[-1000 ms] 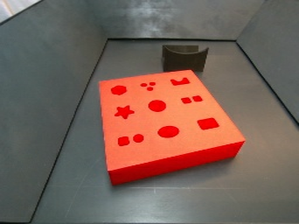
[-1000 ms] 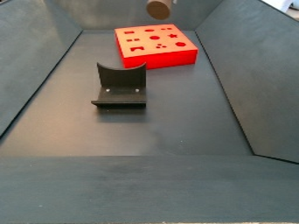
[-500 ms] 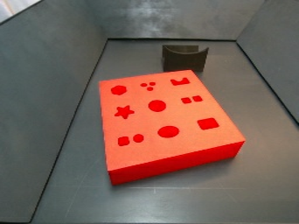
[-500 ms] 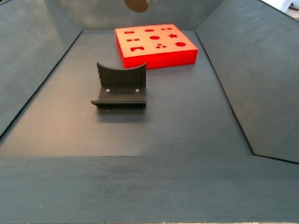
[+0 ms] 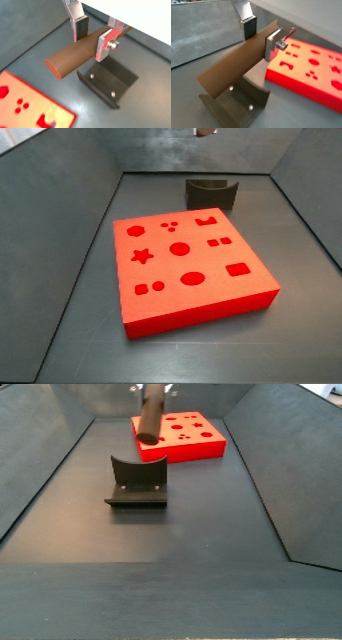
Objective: Pick up the oval object. Move up. Place the oval object on the fixture. Regrasp the oval object. Move to above the board. Insert the oval object.
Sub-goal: Place the oval object on the fixture.
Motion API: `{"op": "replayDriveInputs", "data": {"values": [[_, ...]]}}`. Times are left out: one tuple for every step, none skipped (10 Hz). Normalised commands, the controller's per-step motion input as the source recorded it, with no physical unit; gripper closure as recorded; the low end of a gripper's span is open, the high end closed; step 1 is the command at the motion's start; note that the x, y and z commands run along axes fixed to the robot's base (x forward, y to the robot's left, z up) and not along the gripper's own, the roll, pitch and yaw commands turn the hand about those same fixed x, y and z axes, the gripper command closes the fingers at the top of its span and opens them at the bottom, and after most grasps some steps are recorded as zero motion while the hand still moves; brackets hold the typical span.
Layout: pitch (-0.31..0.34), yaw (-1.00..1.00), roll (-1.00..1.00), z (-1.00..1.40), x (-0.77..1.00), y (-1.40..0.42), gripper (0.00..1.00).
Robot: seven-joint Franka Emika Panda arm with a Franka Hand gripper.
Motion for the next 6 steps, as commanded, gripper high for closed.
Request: {"op": "replayDriveInputs", "data": {"values": [[0.169,0.06,-1.0,-0.02,0.49,0.04,1.0],[0.188,0.03,-1.0,-0.04,0.38,0.04,1.0],[0.199,0.0,-1.0,-0.04,0.31,0.04,1.0],[0.213,-0.05,-0.96,-0.02,0.22,0.05,1.0],[0.193,-0.09,-0.8,-0.02,0.15,0.05,1.0],[0.164,-0.11,-0.64,-0.02,0.1,0.05,1.0]]}}
